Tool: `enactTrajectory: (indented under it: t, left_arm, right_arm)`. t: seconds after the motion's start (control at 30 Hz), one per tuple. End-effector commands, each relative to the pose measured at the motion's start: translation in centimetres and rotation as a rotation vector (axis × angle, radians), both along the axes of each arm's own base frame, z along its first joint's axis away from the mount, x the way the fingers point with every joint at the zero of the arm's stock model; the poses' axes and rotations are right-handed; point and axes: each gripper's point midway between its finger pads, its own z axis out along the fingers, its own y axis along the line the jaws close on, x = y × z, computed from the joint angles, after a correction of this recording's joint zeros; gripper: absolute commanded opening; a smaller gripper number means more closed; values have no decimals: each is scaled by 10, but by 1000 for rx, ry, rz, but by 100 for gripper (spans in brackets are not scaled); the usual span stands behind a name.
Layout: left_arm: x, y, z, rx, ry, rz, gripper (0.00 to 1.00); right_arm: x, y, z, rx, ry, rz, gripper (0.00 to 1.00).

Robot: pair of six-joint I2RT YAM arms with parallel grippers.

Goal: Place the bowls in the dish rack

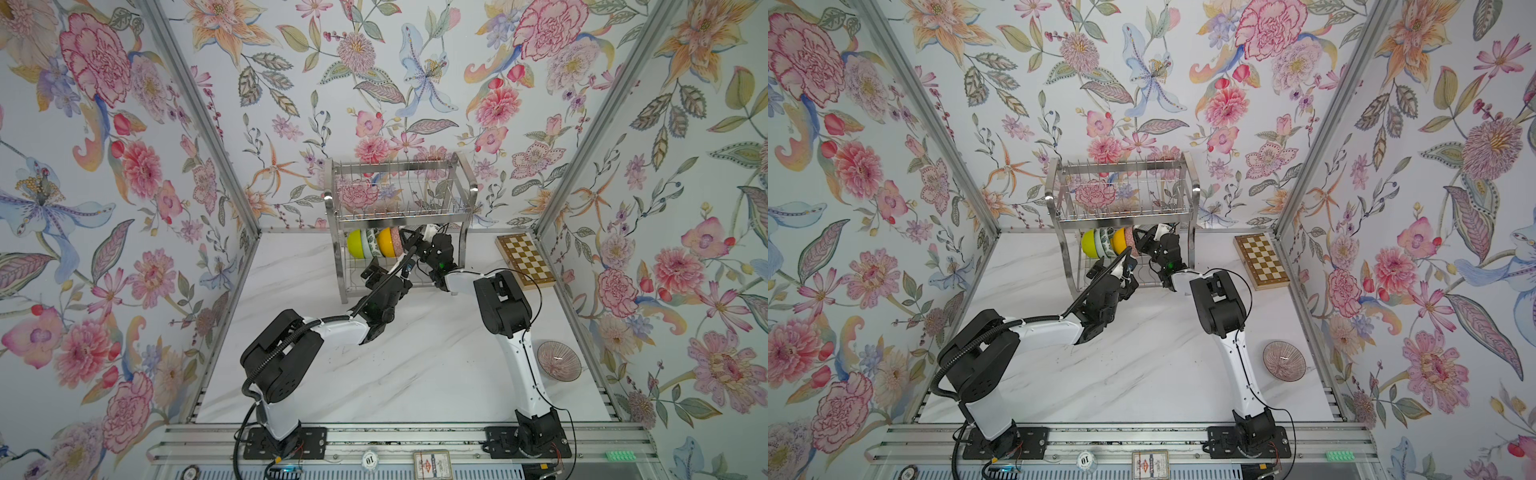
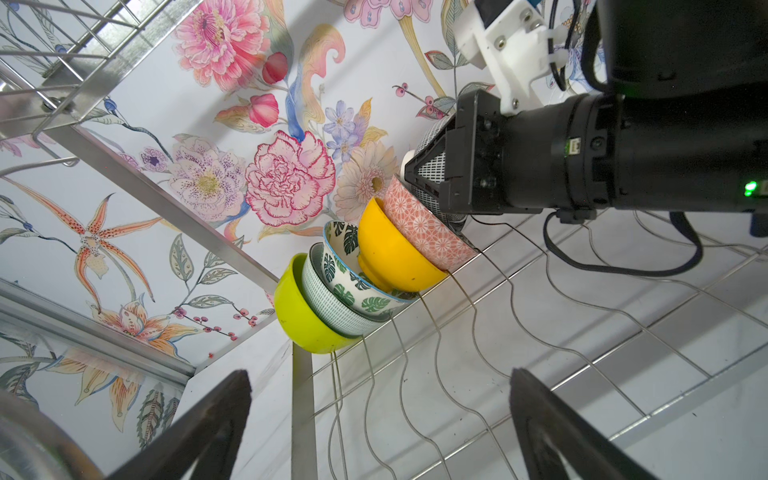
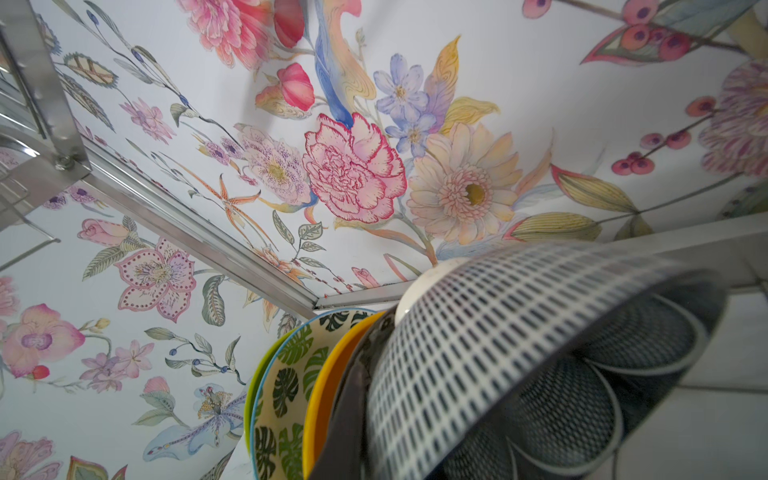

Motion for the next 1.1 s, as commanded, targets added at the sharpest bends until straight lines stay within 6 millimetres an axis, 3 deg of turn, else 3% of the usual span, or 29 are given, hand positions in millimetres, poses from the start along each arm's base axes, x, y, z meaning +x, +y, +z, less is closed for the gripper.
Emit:
enactTrajectory:
  t: [0.0, 0.67, 1.07]
  left_arm:
    - [-2, 4, 2, -14, -8, 17, 99]
    - [-2, 5, 2, -17, -6, 20, 99]
    - [-2, 6, 4, -23, -9, 23, 99]
  right_arm:
    - [4, -5, 33, 99, -90, 11, 0]
    - [1, -10, -3, 55, 21, 64, 0]
    - [4, -27, -19, -86, 78, -12, 4]
